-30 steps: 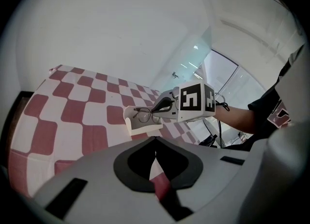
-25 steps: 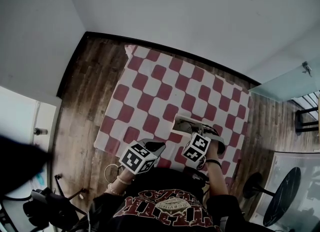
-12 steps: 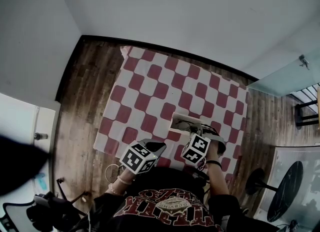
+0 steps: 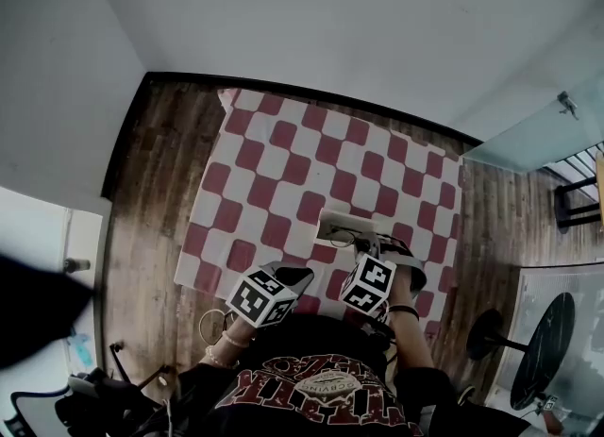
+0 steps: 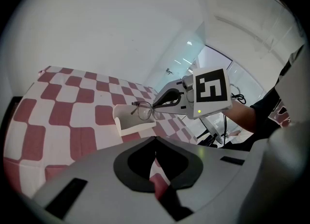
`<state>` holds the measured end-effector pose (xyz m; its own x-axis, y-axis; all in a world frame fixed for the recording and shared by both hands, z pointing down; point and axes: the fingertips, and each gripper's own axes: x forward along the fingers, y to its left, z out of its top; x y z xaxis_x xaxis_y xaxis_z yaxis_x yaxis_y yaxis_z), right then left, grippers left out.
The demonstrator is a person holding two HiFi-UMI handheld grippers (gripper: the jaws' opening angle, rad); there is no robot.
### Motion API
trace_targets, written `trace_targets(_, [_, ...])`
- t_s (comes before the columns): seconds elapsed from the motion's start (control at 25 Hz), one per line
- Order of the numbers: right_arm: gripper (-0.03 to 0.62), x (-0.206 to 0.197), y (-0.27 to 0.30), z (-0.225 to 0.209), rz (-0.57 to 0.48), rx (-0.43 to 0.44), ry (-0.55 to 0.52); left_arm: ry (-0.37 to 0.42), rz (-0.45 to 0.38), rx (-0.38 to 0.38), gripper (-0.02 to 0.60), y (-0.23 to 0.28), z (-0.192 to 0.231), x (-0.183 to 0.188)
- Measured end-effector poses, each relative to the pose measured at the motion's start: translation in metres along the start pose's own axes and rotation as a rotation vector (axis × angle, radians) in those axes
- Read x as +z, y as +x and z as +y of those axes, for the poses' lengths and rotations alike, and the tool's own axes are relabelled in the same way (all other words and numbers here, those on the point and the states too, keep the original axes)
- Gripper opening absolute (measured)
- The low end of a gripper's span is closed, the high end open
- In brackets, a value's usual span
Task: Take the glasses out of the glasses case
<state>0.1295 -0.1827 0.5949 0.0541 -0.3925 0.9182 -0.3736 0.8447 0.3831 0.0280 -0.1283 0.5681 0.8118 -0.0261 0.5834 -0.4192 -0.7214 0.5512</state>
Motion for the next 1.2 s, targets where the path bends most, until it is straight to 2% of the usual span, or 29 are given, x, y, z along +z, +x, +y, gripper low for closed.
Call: trace_targets(1.2, [0.023, 0.007, -0.065, 0.012, -0.049, 0.015, -0.005, 0.029, 0.028, -0.037, 0.009, 0.013, -0.020, -0.004])
